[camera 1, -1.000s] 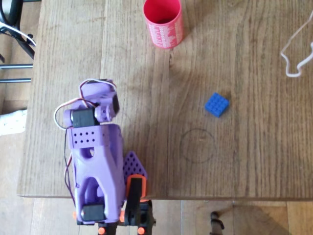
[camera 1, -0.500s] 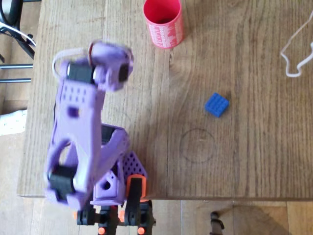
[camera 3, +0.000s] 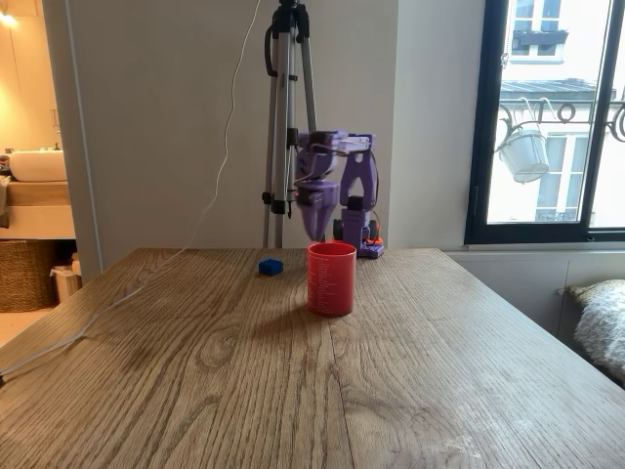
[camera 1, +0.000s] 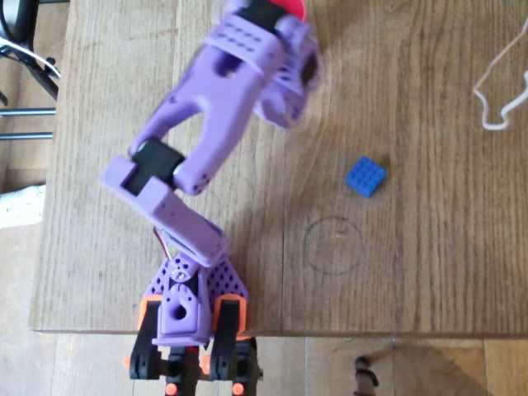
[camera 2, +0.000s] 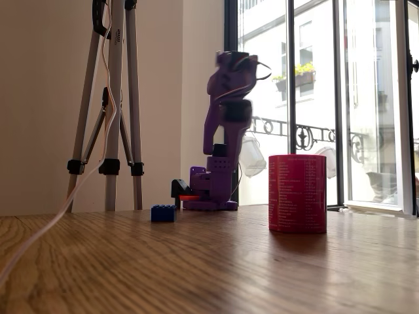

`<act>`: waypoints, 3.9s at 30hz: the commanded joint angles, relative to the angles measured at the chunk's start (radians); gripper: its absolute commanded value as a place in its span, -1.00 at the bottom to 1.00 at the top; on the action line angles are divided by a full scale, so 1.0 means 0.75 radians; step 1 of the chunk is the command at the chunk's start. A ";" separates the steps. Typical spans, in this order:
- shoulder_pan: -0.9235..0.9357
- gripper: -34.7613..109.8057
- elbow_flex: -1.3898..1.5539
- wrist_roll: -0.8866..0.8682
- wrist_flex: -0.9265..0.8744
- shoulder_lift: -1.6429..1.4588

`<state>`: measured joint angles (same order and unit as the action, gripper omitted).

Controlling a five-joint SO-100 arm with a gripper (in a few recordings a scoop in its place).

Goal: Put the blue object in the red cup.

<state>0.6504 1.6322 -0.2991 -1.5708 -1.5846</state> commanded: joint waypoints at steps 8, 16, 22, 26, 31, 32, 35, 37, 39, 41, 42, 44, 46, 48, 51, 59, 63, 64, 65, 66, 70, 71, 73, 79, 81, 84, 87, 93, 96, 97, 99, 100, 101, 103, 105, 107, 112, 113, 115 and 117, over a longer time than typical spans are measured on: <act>0.344 -0.51 0.010 -0.245 0.039 0.033; 0.419 -0.51 0.157 0.286 0.194 0.025; 0.425 -0.51 0.160 0.624 0.295 0.008; 0.434 -0.51 0.157 0.832 0.370 0.004; 0.436 -0.51 0.157 0.939 0.454 0.043; 0.442 -0.51 0.157 0.947 0.464 0.059; 0.452 -0.51 0.147 0.949 0.472 0.100; 0.456 -0.51 0.143 0.939 0.470 0.112; 0.456 -0.51 0.143 0.924 0.456 0.112; 0.454 -0.51 0.141 0.916 0.438 0.104; 0.454 -0.51 0.139 0.914 0.432 0.100; 0.452 -0.51 0.129 0.912 0.415 0.094; 0.448 -0.49 0.117 0.910 0.393 0.092; 0.446 -0.12 0.094 0.914 0.325 0.094; 0.440 0.21 0.063 0.927 0.274 0.094; 0.417 0.20 0.035 0.961 0.274 0.178; 0.411 0.17 0.025 0.959 0.288 0.260; 0.411 0.17 0.018 0.959 0.292 0.284; 0.411 0.16 0.006 0.959 0.292 0.307; 0.417 0.16 -0.008 0.959 0.292 0.329; 0.454 0.14 -0.049 0.961 0.317 0.395; 0.460 0.14 -0.059 0.965 0.319 0.405; 0.472 0.14 -0.074 0.974 0.319 0.413; 0.487 -0.02 -0.078 1.000 0.327 0.419; 0.485 -0.44 -0.084 1.000 0.323 0.419; 0.479 -0.51 -0.088 0.990 0.303 0.419; 0.477 -0.51 -0.088 0.982 0.301 0.419; 0.489 -0.51 -0.090 0.949 0.358 0.399; 0.505 -0.51 -0.110 0.939 0.382 0.352; 0.513 -0.51 -0.127 0.939 0.385 0.329; 0.532 -0.51 -0.186 0.941 0.372 0.270; 0.538 -0.51 -0.243 0.943 0.346 0.241; 0.546 -0.51 -0.307 0.943 0.315 0.213; 0.558 -0.51 -0.450 0.945 0.258 0.157; 0.569 -0.51 -0.567 0.951 0.231 0.100; 0.575 -0.51 -0.648 0.961 0.229 0.047; 0.542 -0.51 -0.873 0.955 0.190 0.004; 0.526 -0.51 -0.906 0.947 0.186 0.002; 0.475 -0.51 -0.941 0.929 0.180 -0.006; 0.411 -0.51 -0.965 0.912 0.176 -0.014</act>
<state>1.0308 1.0308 0.4019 -1.4343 -1.4956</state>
